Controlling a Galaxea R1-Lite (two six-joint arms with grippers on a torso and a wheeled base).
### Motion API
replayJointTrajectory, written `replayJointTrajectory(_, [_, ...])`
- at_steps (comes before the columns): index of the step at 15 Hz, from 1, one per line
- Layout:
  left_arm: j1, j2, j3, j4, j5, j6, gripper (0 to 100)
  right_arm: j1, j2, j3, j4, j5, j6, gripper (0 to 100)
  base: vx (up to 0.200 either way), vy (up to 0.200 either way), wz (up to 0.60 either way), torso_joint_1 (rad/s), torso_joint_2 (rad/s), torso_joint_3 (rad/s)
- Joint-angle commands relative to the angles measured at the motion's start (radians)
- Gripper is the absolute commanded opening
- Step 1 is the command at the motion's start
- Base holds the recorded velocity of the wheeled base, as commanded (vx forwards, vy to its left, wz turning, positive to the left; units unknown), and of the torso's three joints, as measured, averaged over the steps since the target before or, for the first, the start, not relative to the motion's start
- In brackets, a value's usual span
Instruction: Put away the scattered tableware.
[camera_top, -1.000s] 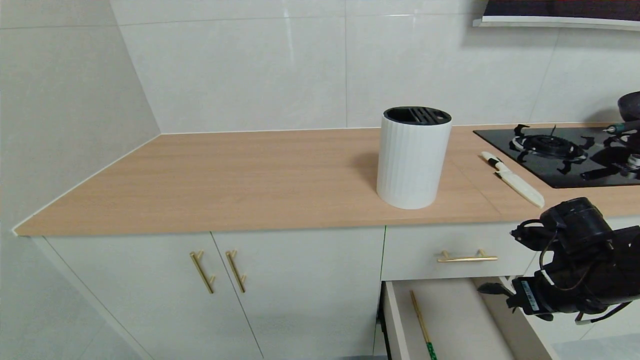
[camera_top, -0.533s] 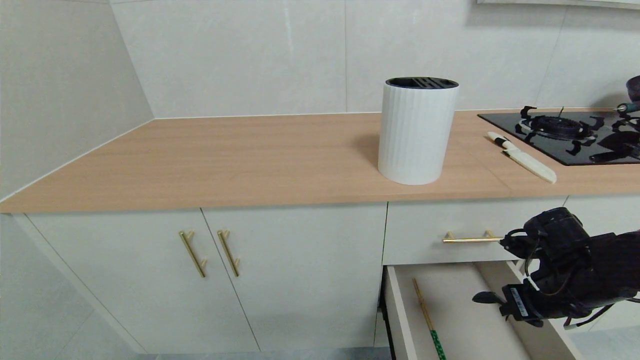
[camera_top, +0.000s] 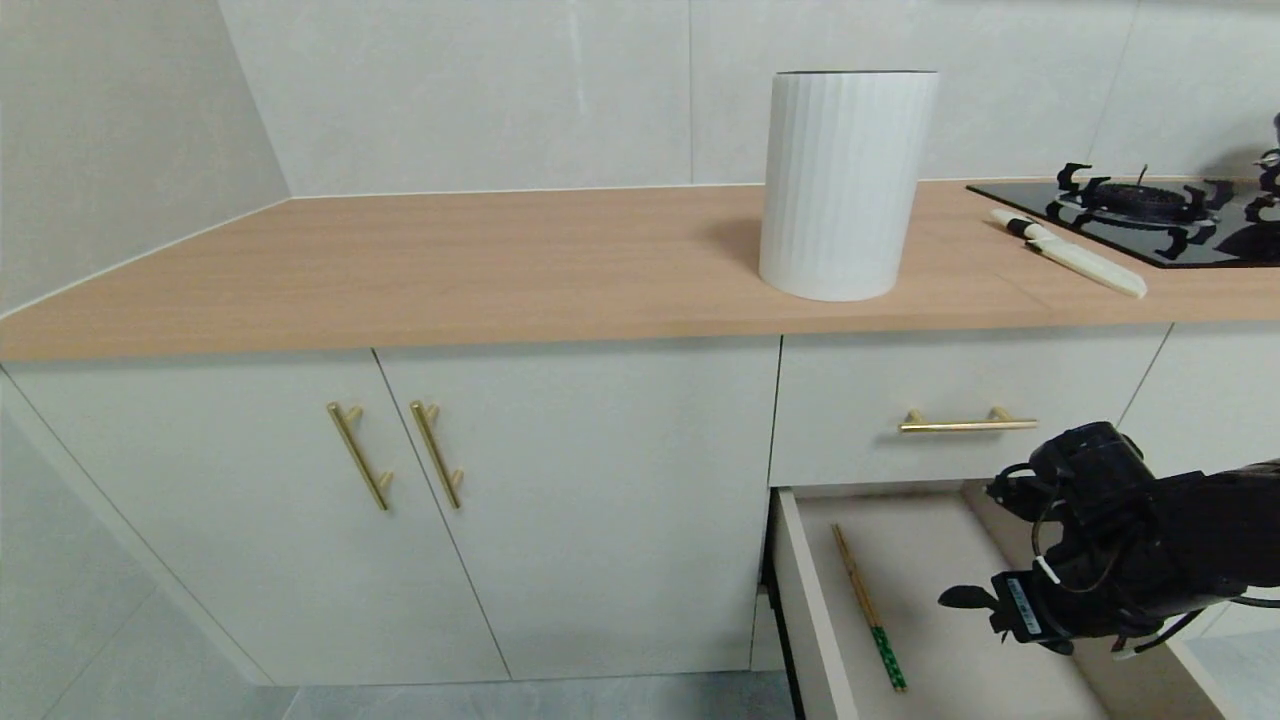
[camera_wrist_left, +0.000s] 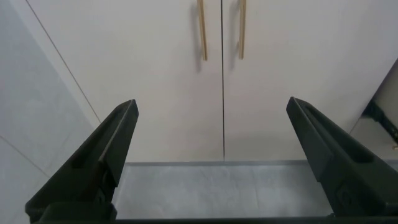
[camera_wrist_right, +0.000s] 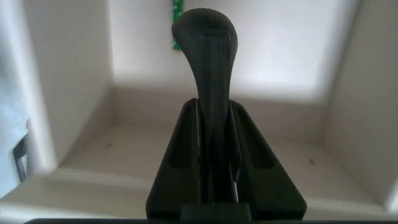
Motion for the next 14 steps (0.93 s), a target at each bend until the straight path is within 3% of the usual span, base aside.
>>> replayJointTrajectory(1, [-0.001, 0.002, 0.000, -0.001, 0.000, 0.000, 100, 0.001, 0.030, -0.001, -0.003, -0.004, 0.000, 0, 0.000, 0.000, 0.00, -0.046, 0.45, 0.378])
replayJointTrajectory(4, [-0.001, 0.002, 0.000, 0.000, 0.000, 0.000, 100, 0.001, 0.042, 0.001, -0.036, -0.003, 0.001, 0, 0.000, 0.000, 0.00, -0.028, 0.33, 0.290])
replayJointTrajectory(7, [-0.001, 0.002, 0.002, 0.000, 0.000, 0.000, 100, 0.017, 0.062, 0.030, -0.138, -0.003, 0.003, 0, 0.000, 0.000, 0.00, -0.006, 0.06, 0.050])
replayJointTrajectory(9, [0.000, 0.002, 0.000, 0.000, 0.000, 0.000, 100, 0.036, 0.116, 0.082, -0.299, -0.006, 0.006, 0, 0.000, 0.000, 0.00, 0.000, 0.00, 0.000])
replayJointTrajectory(10, [-0.001, 0.002, 0.000, 0.000, 0.000, 0.000, 100, 0.047, 0.197, 0.113, -0.463, -0.024, 0.012, 0, 0.000, 0.000, 0.00, 0.000, 0.00, 0.000])
replayJointTrajectory(14, [-0.001, 0.002, 0.000, 0.000, 0.000, 0.000, 100, 0.047, 0.402, 0.120, -0.776, -0.156, 0.011, 0, 0.000, 0.000, 0.00, 0.000, 0.00, 0.000])
